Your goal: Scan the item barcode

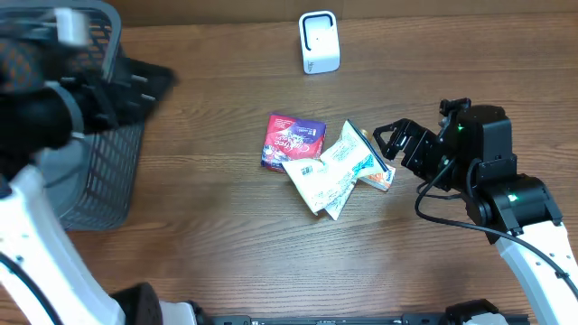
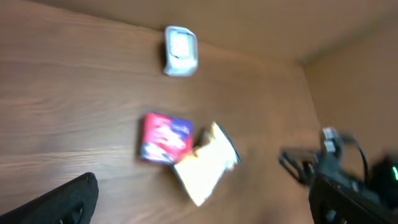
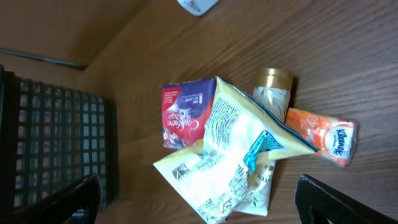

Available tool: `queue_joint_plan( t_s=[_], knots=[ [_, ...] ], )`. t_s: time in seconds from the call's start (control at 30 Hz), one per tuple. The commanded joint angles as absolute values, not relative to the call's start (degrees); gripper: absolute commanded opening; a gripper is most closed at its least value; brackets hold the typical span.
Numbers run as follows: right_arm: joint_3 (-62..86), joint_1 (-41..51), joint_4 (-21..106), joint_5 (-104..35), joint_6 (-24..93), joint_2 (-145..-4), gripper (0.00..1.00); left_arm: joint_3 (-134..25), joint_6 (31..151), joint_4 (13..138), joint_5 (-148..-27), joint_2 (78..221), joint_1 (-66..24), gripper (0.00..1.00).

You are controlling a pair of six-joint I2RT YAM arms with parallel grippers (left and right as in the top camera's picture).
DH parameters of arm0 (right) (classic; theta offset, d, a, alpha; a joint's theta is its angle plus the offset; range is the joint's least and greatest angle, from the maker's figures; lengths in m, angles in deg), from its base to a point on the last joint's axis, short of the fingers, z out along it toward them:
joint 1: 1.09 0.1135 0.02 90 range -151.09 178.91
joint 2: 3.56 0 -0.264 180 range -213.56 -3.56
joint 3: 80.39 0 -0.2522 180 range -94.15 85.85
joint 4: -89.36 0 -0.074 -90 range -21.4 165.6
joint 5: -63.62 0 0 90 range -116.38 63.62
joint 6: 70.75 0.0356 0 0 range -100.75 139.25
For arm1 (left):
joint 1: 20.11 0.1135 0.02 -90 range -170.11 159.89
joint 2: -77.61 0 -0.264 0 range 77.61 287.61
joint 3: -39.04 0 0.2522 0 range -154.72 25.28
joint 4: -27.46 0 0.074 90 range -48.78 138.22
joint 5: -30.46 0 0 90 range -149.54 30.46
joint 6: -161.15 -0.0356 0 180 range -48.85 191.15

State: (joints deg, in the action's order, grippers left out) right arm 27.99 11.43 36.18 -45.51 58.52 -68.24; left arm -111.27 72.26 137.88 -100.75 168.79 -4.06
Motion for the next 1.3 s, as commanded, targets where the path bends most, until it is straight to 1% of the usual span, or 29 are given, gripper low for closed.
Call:
queue_joint_plan(
  t_s=[0.0, 0.07, 0.13, 0.23, 0.5, 0.6, 0.7, 0.77, 0.8, 1.0, 1.13, 1.2, 1.27],
  knots=[
    [26.2, 11.7, 36.6, -44.4, 59.9, -68.3, 1.0, -109.8, 76.0, 138.0, -91.8, 169.8, -15.2, 1.0],
    [26.2, 11.7, 35.9, -44.4, 60.0, -69.3, 1.0, -107.9, 80.9, 138.0, -84.5, 170.8, -21.9, 1.0],
    [26.2, 11.7, 35.2, -44.4, 60.6, -71.1, 1.0, -106.4, 86.8, 138.0, -74.7, 172.8, -26.9, 1.0],
    [26.3, 11.7, 33.3, -44.6, 64.2, -75.2, 1.0, -104.1, 91.6, 137.9, -68.0, 176.3, -30.9, 1.0],
    [26.3, 12.0, 32.7, -52.4, 64.7, -82.9, 1.0, -103.3, 91.9, 138.0, -68.1, 188.4, -31.9, 1.0],
    [26.3, 14.8, 31.9, -52.6, 64.4, -84.6, 1.0, -103.3, 91.8, 138.0, -67.9, 193.4, -31.7, 1.0],
    [26.3, 17.7, 32.6, -50.5, 64.8, -84.7, 1.0, -103.3, 91.7, 136.9, -67.3, 196.7, -31.4, 1.0],
    [26.3, 19.2, 32.1, -48.0, 67.5, -84.7, 0.98, -103.3, 91.8, 136.7, -64.8, 197.7, -31.4, 1.0],
    [26.4, 21.2, 31.3, -44.0, 71.4, -84.7, 0.96, -103.3, 91.8, 136.8, -62.9, 198.3, -31.4, 1.0],
    [26.7, 25.0, 31.3, -38.5, 78.8, -84.9, 0.95, -103.3, 91.8, 136.8, -62.3, 198.5, -31.4, 1.0],
    [27.0, 28.0, 32.0, -35.3, 83.5, -87.6, 0.95, -103.3, 91.8, 136.7, -62.3, 198.5, -31.4, 1.0],
    [27.0, 30.4, 36.9, -35.3, 80.4, -90.4, 0.94, -103.3, 91.8, 136.7, -62.3, 198.5, -31.4, 1.0],
    [26.9, 33.4, 42.4, -35.3, 69.9, -92.5, 0.94, -103.3, 91.8, 136.7, -62.3, 198.5, -31.4, 1.0]
  ],
)
